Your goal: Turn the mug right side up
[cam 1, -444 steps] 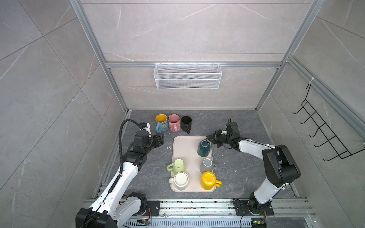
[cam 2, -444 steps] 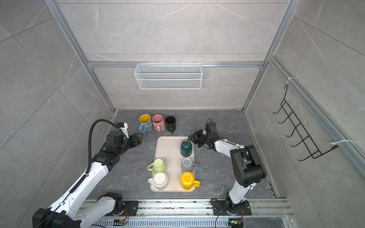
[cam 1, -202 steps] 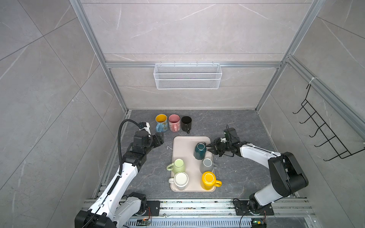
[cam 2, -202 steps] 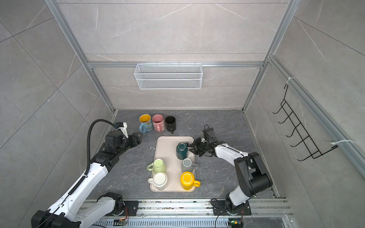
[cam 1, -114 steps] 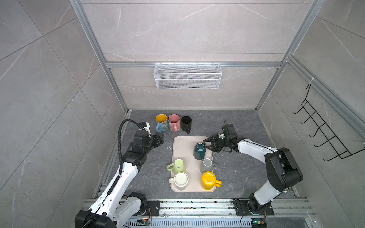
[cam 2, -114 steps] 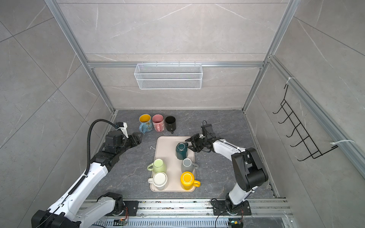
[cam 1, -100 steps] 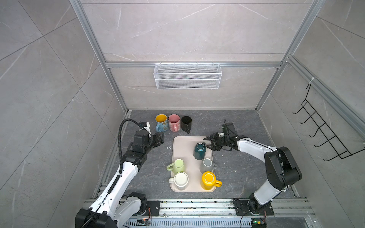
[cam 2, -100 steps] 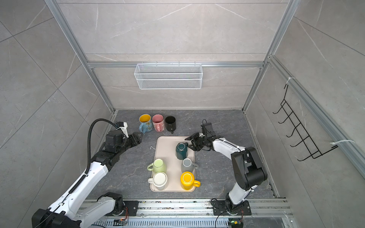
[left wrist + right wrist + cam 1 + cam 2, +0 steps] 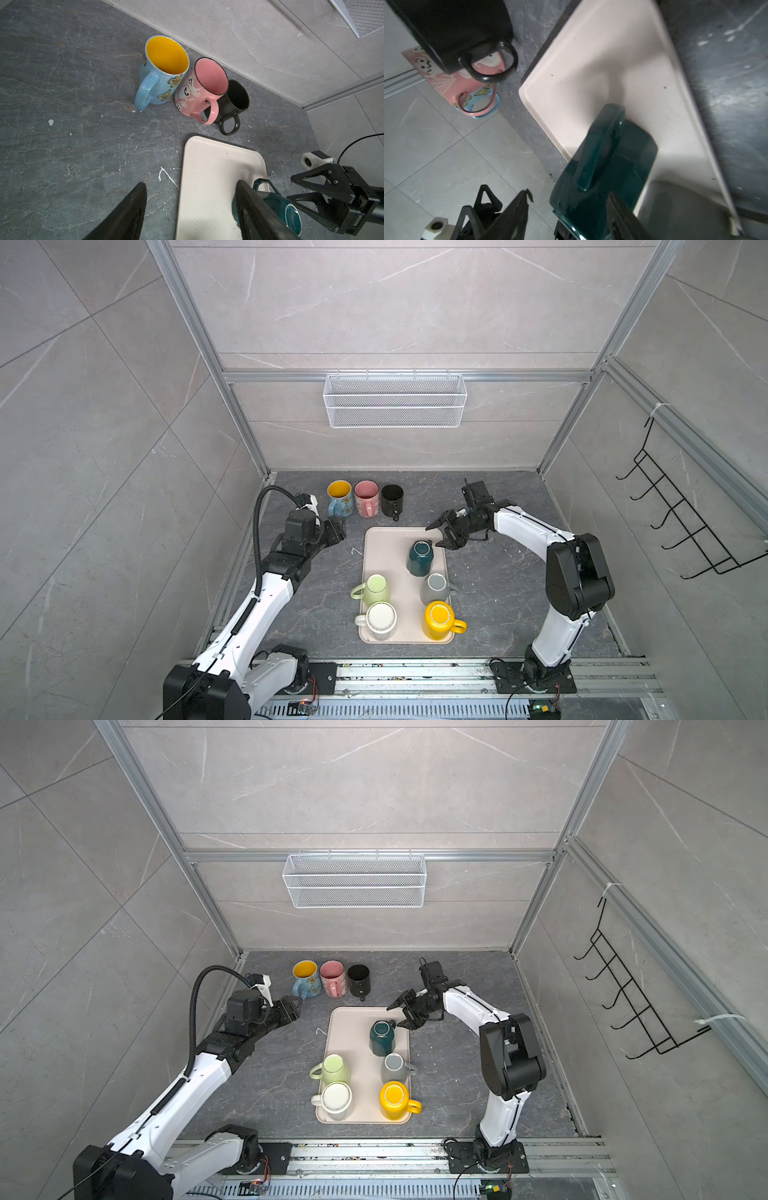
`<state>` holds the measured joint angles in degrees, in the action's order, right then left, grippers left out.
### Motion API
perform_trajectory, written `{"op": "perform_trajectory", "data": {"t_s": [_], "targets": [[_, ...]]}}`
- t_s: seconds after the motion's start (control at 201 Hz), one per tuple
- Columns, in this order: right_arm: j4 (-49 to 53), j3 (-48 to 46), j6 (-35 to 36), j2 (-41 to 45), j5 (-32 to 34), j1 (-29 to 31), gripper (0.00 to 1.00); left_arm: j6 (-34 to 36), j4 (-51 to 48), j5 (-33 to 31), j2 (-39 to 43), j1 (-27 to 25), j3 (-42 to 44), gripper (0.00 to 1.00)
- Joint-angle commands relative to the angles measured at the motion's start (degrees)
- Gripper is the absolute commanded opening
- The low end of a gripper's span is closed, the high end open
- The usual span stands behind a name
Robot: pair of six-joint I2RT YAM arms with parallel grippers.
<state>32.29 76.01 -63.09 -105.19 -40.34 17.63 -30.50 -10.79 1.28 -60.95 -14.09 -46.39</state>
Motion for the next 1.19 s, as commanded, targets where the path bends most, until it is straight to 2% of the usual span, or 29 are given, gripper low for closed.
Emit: {"op": "perform_trajectory", "data": {"t_s": [0.0, 0.787, 1.185], "targets": [[10.6, 3.7, 6.5, -2.3, -0.1, -0.3, 0.64, -0.4, 0.9, -1.4, 0.3, 0.4, -1.9, 0.70], [26.3, 24.0, 14.1, -17.0, 0.1, 0.9, 0.68, 0.7, 0.6, -3.8, -0.7, 0.3, -0.9, 0.70], [30.1, 27.7, 16.4, -21.7, 0.4, 2.3, 0.68, 1.3, -0.1, -4.8, -0.4, 0.4, -0.2, 0.70]]}}
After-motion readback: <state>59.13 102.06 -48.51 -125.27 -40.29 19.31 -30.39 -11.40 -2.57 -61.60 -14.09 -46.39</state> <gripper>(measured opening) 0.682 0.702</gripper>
